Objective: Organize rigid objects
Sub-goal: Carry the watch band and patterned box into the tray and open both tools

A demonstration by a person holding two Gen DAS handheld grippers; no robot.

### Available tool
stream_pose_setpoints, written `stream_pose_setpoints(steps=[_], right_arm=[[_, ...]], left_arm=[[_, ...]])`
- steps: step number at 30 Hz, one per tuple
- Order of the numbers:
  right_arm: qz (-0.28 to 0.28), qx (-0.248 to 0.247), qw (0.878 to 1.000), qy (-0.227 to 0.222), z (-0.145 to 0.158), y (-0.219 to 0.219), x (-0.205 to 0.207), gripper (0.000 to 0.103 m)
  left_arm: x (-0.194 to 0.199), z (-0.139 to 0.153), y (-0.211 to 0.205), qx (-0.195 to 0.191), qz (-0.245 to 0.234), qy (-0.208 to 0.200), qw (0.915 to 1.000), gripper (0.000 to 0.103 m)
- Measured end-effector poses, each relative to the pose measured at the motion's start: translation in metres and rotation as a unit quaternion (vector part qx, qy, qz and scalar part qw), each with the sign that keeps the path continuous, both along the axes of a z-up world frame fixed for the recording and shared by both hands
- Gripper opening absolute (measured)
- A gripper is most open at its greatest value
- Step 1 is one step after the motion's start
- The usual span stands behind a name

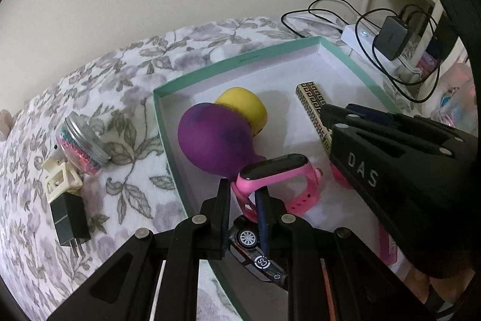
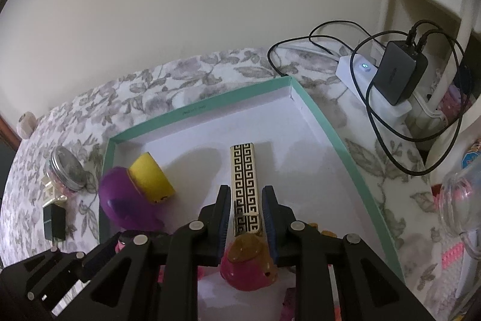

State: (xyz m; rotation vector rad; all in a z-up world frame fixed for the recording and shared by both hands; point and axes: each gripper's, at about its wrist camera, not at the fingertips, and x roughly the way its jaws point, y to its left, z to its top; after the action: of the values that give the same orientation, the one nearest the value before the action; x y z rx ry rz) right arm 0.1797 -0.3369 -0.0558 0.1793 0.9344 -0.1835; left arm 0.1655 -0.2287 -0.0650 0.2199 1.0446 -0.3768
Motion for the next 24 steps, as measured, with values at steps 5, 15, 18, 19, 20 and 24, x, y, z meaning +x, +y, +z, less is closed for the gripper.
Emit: stream_pose_setpoints(steps=[5,15,18,19,20,24], right_arm=[[0.005,-0.007,1.0,0.01,-0.004,0.002,0.0,0.026],[0.002,-0.017,1.0,0.015,0.0,0.001,-0.003,0.029],[-0.01,-0.009,1.0,0.009,0.006,-0.004,-0.006,0.036],[-0.013,-0.008,1.0,0.007,0.008,-0.006,-0.007,0.036],[-0.017,-0.008,1.0,0.006,0.01,-0.007,-0.008,0.036],[-0.032,-0.01,0.999,0.003,0.017,-0.014,-0.012,0.036]], left_arm=[[0.002,0.0,0.002,0.0,0.006,0.008,0.9999,0.027],[0.009,0.011,0.013,-0.027,0.024,0.035,0.9988,0.053],[0.009,0.019,0.015,-0.032,0.023,0.034,0.9987,0.057],[0.01,0.022,0.017,-0.036,0.024,0.034,0.9985,0.057],[0.01,0.024,0.018,-0.038,0.025,0.035,0.9983,0.057],[0.012,0.035,0.025,-0.048,0.033,0.033,0.9978,0.058]])
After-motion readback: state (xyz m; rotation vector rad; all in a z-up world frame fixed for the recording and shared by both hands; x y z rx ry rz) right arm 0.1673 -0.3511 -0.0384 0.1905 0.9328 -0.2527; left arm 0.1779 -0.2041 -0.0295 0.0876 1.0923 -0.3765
